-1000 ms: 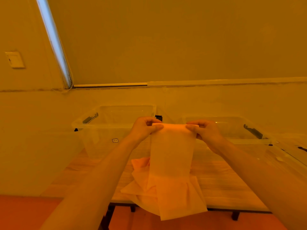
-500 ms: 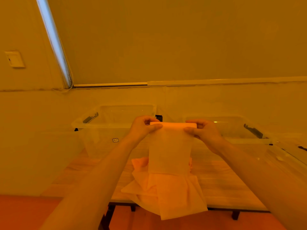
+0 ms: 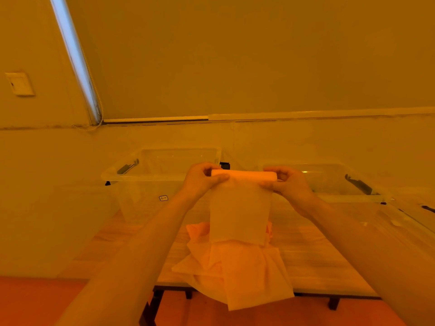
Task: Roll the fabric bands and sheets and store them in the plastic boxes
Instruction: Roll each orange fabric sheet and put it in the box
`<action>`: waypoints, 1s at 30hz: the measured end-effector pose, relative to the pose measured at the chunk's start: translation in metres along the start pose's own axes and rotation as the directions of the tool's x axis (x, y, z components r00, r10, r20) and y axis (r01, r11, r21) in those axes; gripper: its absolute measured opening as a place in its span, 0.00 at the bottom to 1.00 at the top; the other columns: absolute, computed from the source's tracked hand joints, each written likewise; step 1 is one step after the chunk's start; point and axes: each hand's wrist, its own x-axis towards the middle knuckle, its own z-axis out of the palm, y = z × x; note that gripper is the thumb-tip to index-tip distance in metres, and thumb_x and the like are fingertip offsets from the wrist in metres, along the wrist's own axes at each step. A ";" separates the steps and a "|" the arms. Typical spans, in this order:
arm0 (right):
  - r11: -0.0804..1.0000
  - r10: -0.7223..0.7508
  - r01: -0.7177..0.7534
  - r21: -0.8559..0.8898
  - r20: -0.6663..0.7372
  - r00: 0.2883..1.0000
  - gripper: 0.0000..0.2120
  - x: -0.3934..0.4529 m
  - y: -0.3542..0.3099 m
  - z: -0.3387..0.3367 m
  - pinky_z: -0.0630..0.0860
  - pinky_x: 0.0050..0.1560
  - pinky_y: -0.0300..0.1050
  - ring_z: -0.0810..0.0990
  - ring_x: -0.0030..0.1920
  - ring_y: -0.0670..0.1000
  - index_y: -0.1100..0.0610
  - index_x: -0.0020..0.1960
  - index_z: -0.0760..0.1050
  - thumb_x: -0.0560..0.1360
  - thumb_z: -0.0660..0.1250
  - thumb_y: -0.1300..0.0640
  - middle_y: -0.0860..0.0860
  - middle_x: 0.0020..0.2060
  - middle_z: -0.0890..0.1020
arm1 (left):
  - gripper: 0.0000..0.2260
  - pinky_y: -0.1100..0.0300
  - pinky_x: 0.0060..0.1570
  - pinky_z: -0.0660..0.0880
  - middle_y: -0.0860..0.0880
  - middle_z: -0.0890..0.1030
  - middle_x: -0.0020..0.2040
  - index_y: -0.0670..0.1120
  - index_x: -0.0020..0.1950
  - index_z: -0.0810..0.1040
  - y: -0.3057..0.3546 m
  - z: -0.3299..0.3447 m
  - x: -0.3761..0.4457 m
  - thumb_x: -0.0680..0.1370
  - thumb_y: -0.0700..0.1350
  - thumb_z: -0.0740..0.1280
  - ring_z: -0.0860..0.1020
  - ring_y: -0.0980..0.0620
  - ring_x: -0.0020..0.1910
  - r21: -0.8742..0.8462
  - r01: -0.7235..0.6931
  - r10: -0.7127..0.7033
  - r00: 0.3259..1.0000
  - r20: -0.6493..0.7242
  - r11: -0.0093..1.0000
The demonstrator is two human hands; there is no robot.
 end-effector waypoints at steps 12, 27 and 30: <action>0.999 0.034 -0.035 -0.009 -0.047 0.998 0.04 0.000 0.005 0.004 0.79 0.50 0.49 0.81 0.49 0.55 0.56 0.46 0.80 0.76 0.67 0.58 0.57 0.48 0.82 | 0.10 0.67 0.39 0.78 0.52 0.80 0.49 0.51 0.48 0.78 -0.002 -0.007 0.001 0.72 0.38 0.72 0.80 0.54 0.47 -0.050 -0.028 0.031 0.998 0.055 0.998; 0.998 0.046 -0.044 0.052 -0.026 0.999 0.04 0.002 0.011 0.006 0.81 0.48 0.47 0.82 0.47 0.53 0.54 0.47 0.81 0.75 0.69 0.61 0.55 0.47 0.83 | 0.10 0.66 0.39 0.78 0.51 0.80 0.49 0.50 0.48 0.78 -0.004 -0.012 -0.002 0.72 0.37 0.72 0.80 0.54 0.46 -0.066 -0.019 0.023 0.998 0.060 0.998; 0.999 0.037 -0.037 0.031 0.005 0.999 0.13 0.001 0.012 0.005 0.80 0.48 0.47 0.82 0.49 0.52 0.54 0.55 0.78 0.72 0.72 0.64 0.53 0.50 0.82 | 0.07 0.68 0.37 0.77 0.51 0.80 0.47 0.48 0.49 0.79 -0.004 -0.011 -0.001 0.73 0.39 0.72 0.80 0.55 0.44 -0.047 -0.021 0.022 0.999 0.025 0.999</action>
